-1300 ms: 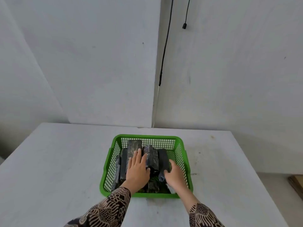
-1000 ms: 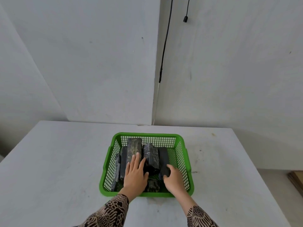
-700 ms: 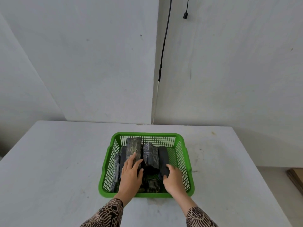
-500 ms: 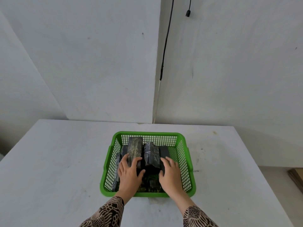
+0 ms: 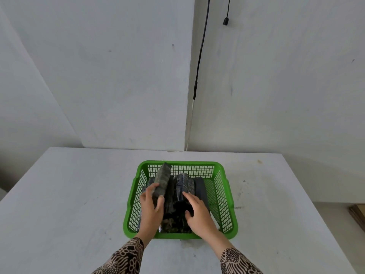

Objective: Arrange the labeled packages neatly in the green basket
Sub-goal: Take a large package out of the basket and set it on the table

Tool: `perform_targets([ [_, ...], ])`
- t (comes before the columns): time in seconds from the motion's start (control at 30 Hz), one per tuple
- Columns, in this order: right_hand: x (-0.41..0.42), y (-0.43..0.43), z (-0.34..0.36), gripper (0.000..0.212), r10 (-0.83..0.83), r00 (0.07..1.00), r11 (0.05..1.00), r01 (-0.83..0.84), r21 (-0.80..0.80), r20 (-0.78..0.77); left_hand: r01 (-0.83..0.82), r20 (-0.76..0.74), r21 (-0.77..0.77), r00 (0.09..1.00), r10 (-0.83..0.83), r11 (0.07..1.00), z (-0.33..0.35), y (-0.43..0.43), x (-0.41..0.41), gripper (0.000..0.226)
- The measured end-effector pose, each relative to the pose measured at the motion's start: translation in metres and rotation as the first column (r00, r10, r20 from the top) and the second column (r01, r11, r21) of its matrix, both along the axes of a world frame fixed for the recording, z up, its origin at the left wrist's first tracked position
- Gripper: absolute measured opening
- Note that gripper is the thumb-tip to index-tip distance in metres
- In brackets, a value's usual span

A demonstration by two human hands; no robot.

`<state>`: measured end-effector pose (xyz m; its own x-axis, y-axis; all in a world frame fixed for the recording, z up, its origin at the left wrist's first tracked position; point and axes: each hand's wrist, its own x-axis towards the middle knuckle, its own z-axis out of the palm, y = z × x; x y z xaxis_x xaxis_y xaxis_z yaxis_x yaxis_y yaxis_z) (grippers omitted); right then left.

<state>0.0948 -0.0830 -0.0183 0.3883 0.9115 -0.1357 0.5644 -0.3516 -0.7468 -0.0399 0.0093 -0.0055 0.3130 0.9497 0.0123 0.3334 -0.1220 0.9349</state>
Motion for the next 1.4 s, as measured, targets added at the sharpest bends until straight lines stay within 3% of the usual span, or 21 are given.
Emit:
perform_targets([
  [0.13,0.001,0.003,0.011,0.050,-0.068,0.995,0.992,0.076,0.097,-0.075,-0.083,0.312,-0.251,0.936,0.162,0.965,0.018,0.006,-0.001,0.030],
  [0.23,0.001,0.012,0.031,0.045,-0.166,0.965,0.966,0.201,0.165,-0.204,-0.109,0.398,-0.424,0.869,0.293,0.899,0.027,0.009,0.003,0.037],
  [0.37,0.010,0.020,0.057,0.061,-0.233,0.739,0.873,0.446,0.199,-0.632,-0.084,0.399,-0.569,0.842,0.364,0.818,0.035,0.008,0.012,0.036],
  [0.43,0.017,0.020,0.065,0.061,-0.193,0.674,0.841,0.488,0.235,-0.713,-0.059,0.380,-0.562,0.868,0.320,0.825,0.036,0.009,0.015,0.033],
  [0.53,0.027,0.018,0.070,0.055,-0.173,0.674,0.830,0.493,0.262,-0.719,-0.001,0.376,-0.588,0.885,0.274,0.809,0.035,0.008,0.016,0.034],
  [0.67,0.034,0.009,0.070,0.062,-0.182,0.644,0.799,0.537,0.270,-0.743,0.086,0.454,-0.581,0.860,0.234,0.810,0.035,0.010,0.016,0.052],
  [0.73,0.035,0.004,0.068,0.064,-0.189,0.602,0.804,0.548,0.230,-0.775,0.095,0.442,-0.562,0.874,0.201,0.822,0.035,0.011,0.018,0.058],
  [0.8,0.034,0.000,0.064,0.053,-0.224,0.582,0.826,0.539,0.164,-0.782,0.095,0.421,-0.548,0.890,0.176,0.831,0.033,0.011,0.022,0.058],
  [0.9,0.030,-0.007,0.055,0.033,-0.315,0.616,0.838,0.538,0.093,-0.722,0.105,0.423,-0.530,0.893,0.155,0.842,0.032,0.014,0.029,0.053],
  [1.0,0.027,-0.016,0.044,0.033,-0.402,0.628,0.850,0.526,-0.017,-0.666,0.126,0.420,-0.527,0.898,0.129,0.840,0.033,0.016,0.035,0.050],
  [1.13,0.024,-0.027,0.035,0.030,-0.436,0.639,0.846,0.530,-0.048,-0.634,0.185,0.308,-0.461,0.951,-0.040,0.868,0.032,0.021,0.041,0.054],
  [1.23,0.024,-0.034,0.035,0.025,-0.502,0.686,0.794,0.607,0.035,-0.526,0.273,0.076,-0.340,0.962,-0.263,0.900,0.029,0.018,0.047,0.053],
  [1.3,0.027,-0.038,0.035,0.022,-0.568,0.708,0.759,0.647,0.065,-0.420,0.360,-0.136,-0.213,0.910,-0.392,0.909,0.021,0.015,0.051,0.049],
  [1.4,0.035,-0.044,0.035,0.024,-0.633,0.717,0.722,0.683,0.112,-0.294,0.544,-0.435,-0.057,0.741,-0.511,0.837,0.010,0.007,0.058,0.042],
])
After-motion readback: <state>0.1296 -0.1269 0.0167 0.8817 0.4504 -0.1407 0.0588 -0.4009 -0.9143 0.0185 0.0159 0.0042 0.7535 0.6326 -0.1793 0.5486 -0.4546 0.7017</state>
